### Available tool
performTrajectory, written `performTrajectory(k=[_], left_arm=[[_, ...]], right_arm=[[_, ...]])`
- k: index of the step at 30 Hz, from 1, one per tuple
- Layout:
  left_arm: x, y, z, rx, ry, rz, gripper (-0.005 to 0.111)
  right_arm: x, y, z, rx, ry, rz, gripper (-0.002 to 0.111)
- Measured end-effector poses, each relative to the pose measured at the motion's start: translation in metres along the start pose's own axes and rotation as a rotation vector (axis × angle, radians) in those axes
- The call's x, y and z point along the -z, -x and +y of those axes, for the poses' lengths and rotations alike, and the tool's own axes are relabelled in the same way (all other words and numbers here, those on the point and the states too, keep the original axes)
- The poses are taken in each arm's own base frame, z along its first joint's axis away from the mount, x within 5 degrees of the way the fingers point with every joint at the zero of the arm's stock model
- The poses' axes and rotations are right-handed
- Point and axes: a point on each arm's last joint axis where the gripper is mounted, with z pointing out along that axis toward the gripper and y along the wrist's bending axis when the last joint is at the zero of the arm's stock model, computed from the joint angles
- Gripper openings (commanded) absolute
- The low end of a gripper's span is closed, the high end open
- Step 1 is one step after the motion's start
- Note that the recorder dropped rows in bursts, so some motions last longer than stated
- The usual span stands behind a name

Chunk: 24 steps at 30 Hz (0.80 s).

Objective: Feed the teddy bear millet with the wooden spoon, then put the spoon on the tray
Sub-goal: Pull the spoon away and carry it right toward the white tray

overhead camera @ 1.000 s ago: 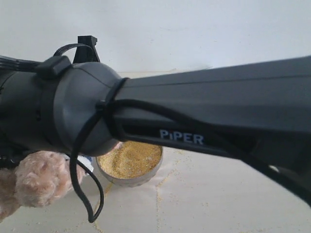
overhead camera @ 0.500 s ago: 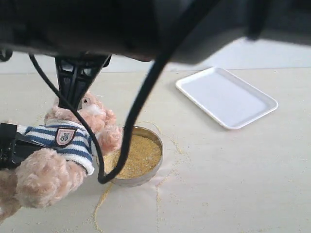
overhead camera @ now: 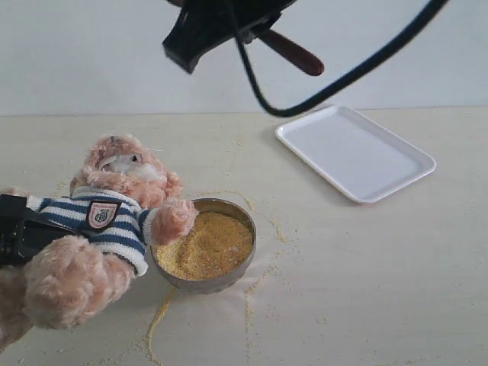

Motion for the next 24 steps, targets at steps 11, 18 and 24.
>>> performTrajectory(k=[11,18,24], left_arm=[[0.000,0.000,0.000,0.000,0.000,0.000,0.005],[0.000,-0.001,-0.002,-0.002,-0.017,0.007,0.005],[0.000,0.000,-0.002,-0.002,-0.021,0.002,0.005]], right_arm=[[0.011,-0.029,-0.071,-0.265,0.021,0.019,0.000],[-0.012,-0.068,-0.105,-0.461,0.078,0.137,0.000],[-0.042,-0.128,-0.092,-0.417,0.091,0.359,0.000]])
